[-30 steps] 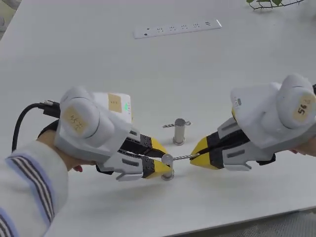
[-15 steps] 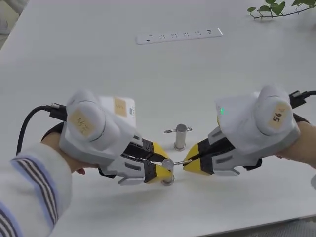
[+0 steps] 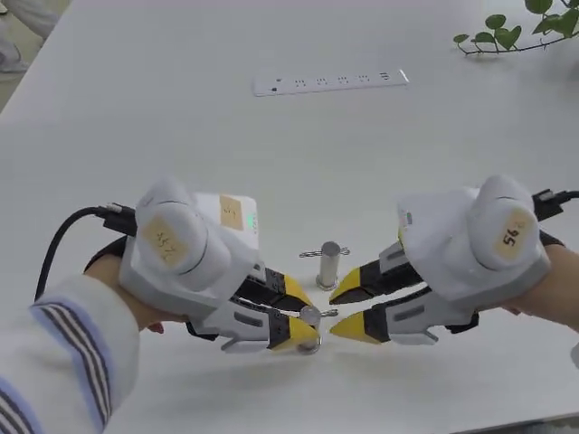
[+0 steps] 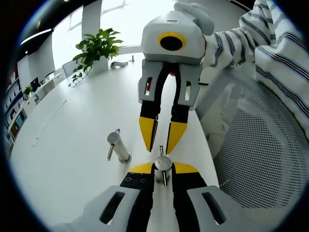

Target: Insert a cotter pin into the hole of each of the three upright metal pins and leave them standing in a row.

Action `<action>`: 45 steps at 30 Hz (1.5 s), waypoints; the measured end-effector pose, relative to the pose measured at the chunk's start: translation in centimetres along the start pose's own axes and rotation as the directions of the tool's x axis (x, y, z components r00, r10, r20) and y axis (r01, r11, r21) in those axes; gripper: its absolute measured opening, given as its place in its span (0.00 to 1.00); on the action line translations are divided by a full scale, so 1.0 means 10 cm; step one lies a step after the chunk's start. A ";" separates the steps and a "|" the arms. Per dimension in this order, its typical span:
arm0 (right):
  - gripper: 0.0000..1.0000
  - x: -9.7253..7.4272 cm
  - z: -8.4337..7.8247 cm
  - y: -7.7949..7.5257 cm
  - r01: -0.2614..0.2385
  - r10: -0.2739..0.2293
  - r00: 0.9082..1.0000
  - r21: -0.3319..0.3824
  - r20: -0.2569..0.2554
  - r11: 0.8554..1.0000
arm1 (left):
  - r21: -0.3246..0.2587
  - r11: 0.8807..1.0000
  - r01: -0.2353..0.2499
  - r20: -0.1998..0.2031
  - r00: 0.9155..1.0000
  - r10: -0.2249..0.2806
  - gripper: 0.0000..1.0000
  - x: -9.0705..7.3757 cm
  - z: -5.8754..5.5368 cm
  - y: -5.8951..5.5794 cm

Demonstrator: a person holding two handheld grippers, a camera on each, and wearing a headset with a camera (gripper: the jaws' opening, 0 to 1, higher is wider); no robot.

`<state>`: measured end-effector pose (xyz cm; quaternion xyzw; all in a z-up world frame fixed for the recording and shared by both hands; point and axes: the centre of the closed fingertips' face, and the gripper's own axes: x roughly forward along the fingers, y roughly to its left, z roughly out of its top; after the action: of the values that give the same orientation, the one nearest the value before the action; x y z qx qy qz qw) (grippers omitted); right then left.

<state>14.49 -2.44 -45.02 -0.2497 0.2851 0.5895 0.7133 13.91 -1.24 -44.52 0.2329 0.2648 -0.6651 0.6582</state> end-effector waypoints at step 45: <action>0.27 0.41 0.13 0.20 -0.071 0.065 0.992 0.055 0.107 0.996 | -0.393 0.906 -0.158 0.187 0.951 0.248 0.87 -0.43 -0.20 -0.23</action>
<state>13.26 1.66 -47.03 -0.1876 0.2728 0.6171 0.7139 11.66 3.34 -43.08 0.0502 0.2815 -0.5525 0.7829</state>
